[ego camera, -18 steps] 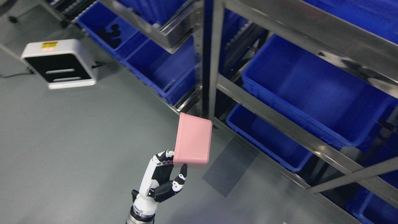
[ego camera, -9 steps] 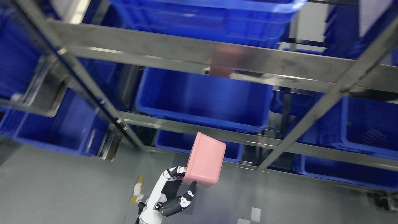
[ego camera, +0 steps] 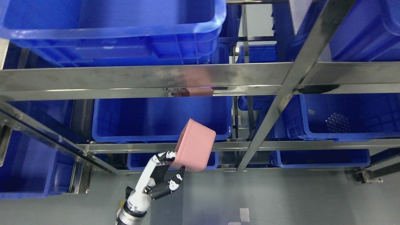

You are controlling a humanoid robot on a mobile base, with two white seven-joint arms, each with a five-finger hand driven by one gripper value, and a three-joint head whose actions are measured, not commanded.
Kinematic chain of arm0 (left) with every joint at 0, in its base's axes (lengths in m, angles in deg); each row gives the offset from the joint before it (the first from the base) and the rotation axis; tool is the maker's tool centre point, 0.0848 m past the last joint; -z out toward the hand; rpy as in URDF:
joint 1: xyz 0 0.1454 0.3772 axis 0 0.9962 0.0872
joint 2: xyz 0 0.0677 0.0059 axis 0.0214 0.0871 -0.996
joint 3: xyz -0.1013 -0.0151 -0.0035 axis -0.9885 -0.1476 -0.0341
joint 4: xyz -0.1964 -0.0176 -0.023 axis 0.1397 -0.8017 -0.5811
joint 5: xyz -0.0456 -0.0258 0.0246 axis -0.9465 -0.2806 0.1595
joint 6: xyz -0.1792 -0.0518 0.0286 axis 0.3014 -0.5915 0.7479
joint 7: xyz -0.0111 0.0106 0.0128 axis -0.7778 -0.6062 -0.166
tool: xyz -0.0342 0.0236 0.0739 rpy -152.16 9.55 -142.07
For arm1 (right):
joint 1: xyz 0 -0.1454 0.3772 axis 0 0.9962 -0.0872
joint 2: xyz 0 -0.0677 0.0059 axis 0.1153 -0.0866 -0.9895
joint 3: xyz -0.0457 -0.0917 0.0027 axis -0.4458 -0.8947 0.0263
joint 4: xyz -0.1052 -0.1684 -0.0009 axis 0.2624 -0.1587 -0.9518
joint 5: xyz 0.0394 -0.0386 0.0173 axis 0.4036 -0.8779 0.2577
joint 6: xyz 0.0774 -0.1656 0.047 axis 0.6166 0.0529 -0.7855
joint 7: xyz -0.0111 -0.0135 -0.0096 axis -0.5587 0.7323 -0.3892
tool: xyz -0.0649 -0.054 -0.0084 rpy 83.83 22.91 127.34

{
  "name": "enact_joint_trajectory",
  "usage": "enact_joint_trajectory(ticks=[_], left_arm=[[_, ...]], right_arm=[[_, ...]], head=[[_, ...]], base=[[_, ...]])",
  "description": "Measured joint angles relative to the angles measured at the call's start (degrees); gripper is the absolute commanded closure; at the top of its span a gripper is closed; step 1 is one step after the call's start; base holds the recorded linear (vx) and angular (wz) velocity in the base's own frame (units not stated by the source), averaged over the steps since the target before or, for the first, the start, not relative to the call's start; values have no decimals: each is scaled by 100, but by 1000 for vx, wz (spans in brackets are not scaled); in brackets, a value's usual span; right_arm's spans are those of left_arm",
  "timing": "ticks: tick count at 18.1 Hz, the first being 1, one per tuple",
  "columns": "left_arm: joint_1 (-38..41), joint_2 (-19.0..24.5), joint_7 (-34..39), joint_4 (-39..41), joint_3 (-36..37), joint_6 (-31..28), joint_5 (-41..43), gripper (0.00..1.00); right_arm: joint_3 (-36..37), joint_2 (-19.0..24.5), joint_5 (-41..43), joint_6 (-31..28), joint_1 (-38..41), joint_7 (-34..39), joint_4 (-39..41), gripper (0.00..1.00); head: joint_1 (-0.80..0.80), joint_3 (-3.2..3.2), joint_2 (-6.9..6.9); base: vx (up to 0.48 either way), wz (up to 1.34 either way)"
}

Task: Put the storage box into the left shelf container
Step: 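Lower the pink box into the blue bin on the shelf with the left hand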

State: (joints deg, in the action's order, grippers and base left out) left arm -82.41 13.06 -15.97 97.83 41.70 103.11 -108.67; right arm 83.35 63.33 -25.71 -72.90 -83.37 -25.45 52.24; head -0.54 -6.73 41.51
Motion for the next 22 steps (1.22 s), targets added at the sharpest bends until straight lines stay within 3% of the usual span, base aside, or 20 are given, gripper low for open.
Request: enact_joint_trajectory(ticks=[6, 14, 22], left_arm=[[-1024, 43, 20, -616, -469, -831, 310, 94], [-2494, 55, -3, -1737, -800, -1117, 886, 94], [-3597, 57, -367, -2833, -963, -1159, 2856, 92]], right_arm=[[0, 0, 0, 8, -1, 0, 0, 0], [0, 0, 0, 8, -1, 1, 0, 0], [0, 0, 0, 10, -1, 11, 0, 0]], head=[[0, 0, -1], [0, 0, -1], [0, 0, -1]], base=[[28, -131], [1, -3], [0, 0]])
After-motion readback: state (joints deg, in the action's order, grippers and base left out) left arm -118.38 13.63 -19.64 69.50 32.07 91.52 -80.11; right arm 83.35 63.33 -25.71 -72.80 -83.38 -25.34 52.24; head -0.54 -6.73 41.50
